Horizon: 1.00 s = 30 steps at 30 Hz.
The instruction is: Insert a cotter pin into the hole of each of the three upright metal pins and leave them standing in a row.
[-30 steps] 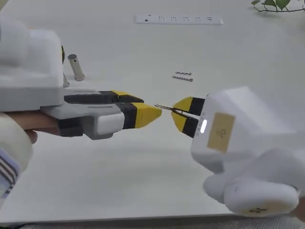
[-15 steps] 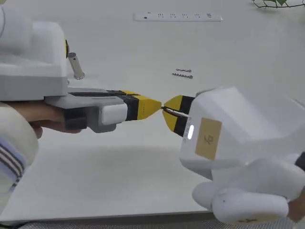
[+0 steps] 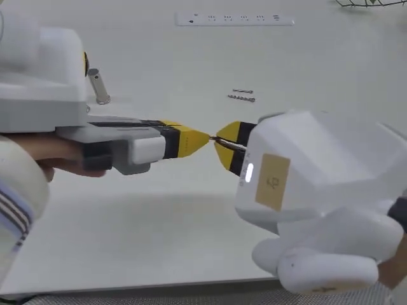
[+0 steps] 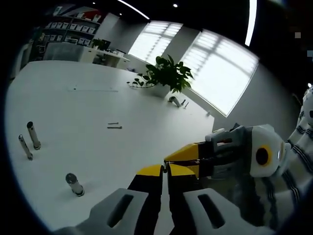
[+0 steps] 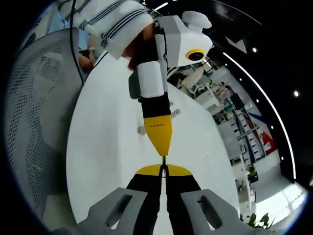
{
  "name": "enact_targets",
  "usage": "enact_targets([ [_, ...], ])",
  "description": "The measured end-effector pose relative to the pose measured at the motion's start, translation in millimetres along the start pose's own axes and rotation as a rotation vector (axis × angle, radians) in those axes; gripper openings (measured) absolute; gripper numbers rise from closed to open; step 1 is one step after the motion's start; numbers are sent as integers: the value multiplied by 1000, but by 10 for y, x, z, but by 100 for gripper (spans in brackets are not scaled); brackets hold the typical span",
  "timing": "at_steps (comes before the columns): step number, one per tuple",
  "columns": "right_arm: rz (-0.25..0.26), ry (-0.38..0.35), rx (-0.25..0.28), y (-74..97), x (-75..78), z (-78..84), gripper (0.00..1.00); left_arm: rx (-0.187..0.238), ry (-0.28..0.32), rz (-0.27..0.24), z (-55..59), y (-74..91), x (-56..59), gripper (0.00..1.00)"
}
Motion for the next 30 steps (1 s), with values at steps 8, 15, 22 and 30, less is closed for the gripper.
enact_targets([
  [8, -21, 12, 9, 7, -30, 4, 2, -8, -75, 3, 33, -4, 13, 1],
  [15, -25, 20, 14, 25, -23, 24, 2, 3, -156, 1, 27, -24, 41, 1],
  [22, -26, 23, 23, 37, -21, 16, 3, 3, -203, 6, 27, -17, 57, 0],
  [30, -27, 4, 55, 50, 21, 5, 8, 19, -209, -2, -13, -18, 31, 1],
])
Point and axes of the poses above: the centre of the closed fingertips' face, and the gripper's own axes: y roughly backward along the fingers, x roughly to its right, z roughly out of its underside, the point moved 1 cm from there along y, roughly backward along the fingers, and after that the axes turned 8 degrees about -z, right-handed, at the moved point
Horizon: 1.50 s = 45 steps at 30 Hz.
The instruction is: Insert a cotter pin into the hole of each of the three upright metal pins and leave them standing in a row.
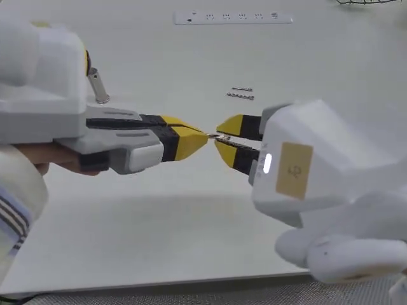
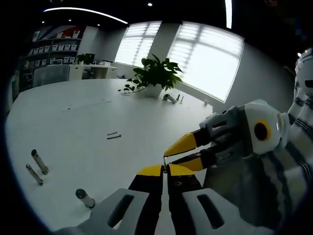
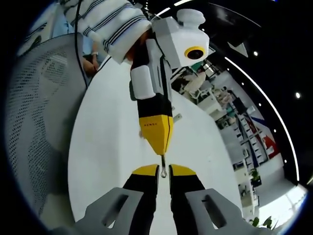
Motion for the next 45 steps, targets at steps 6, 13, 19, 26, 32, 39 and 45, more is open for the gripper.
enact_targets([
  [6, -58, -122, 54, 11, -25, 23, 12, -4, -48, 10, 24, 2, 36, 1],
  [13, -201, -272, 132, 49, -119, 96, 15, -8, -160, 37, 42, 11, 27, 1],
  [19, -326, -439, 220, 98, -184, 129, 16, -10, -363, 82, 108, 108, 28, 1],
  [26, -402, -456, 259, 134, -217, 132, 15, -3, -414, 126, 119, 81, 331, 1],
  [32, -452, -429, 252, 123, -313, 115, 15, 19, -433, 187, 120, 166, 311, 1],
  [39, -504, -431, 296, 131, -399, -2, 13, 21, -441, 218, 140, 215, 268, 1],
  [45, -518, -434, 304, 122, -427, -47, 9, 18, -447, 231, 150, 227, 290, 1],
])
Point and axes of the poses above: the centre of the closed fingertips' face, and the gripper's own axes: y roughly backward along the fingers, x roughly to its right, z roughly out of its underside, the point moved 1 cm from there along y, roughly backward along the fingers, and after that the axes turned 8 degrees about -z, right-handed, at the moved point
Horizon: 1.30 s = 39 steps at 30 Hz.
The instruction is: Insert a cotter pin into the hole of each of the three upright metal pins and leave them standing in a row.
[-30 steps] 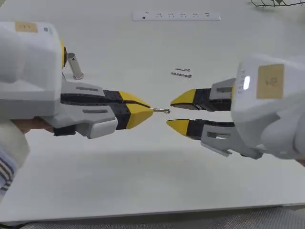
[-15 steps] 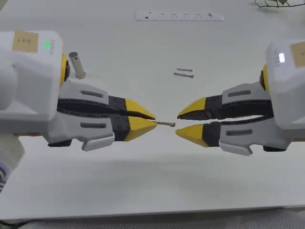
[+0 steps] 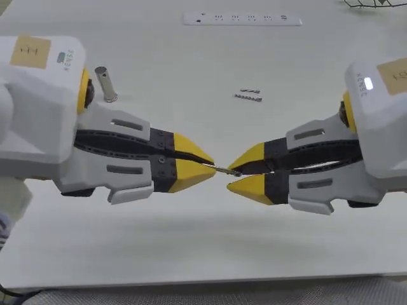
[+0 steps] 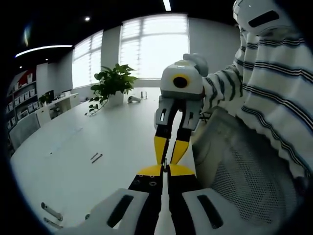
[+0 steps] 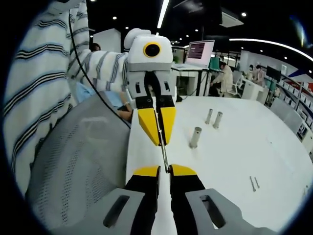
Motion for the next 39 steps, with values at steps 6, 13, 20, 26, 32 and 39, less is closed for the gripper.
enact_targets([
  [6, -16, 11, -6, -15, -42, 4, 7, -2, -3, 15, 9, -16, 42, 1],
  [13, -28, 10, -8, -3, -64, 22, 5, 4, -2, 26, 1, -28, 64, 1],
  [20, -47, 30, -42, 69, -88, 11, 4, -25, -1, 33, 59, -51, 89, 1],
  [26, -57, 47, -80, 93, -94, -4, 3, -35, 4, 37, 90, -62, 110, 1],
  [32, -60, 40, -103, 108, -84, -2, 3, -54, 10, 32, 135, -67, 103, 1],
  [39, -48, 21, -114, 90, -43, 17, 3, -63, 23, 15, 152, -65, 71, 3],
])
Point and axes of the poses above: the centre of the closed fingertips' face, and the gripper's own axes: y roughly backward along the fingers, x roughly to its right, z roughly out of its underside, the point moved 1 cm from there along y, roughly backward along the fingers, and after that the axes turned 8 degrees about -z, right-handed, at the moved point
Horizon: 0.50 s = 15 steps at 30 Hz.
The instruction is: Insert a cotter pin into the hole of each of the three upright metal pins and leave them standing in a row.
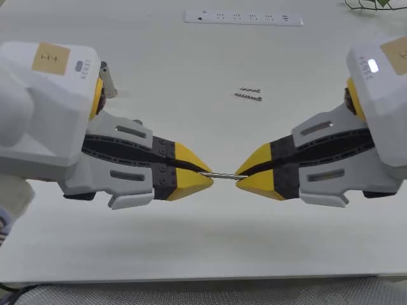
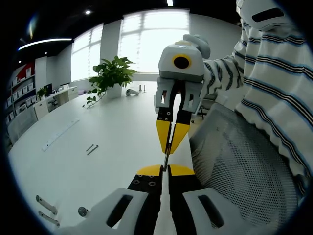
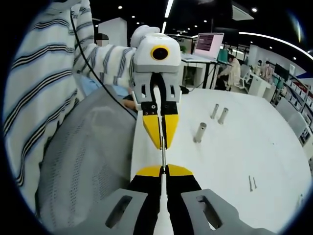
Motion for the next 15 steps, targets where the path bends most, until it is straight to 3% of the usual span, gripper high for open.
enact_targets([
  [9, 30, -23, 1, -34, 58, -21, 3, -38, -1, -34, 91, 6, -98, 25],
  [12, 36, -118, -15, -31, 78, 64, 3, -47, 4, -55, 133, 26, -163, 27],
  [15, 69, -148, -39, -42, 152, 124, 3, -65, 22, -67, 190, 71, -217, 30],
])
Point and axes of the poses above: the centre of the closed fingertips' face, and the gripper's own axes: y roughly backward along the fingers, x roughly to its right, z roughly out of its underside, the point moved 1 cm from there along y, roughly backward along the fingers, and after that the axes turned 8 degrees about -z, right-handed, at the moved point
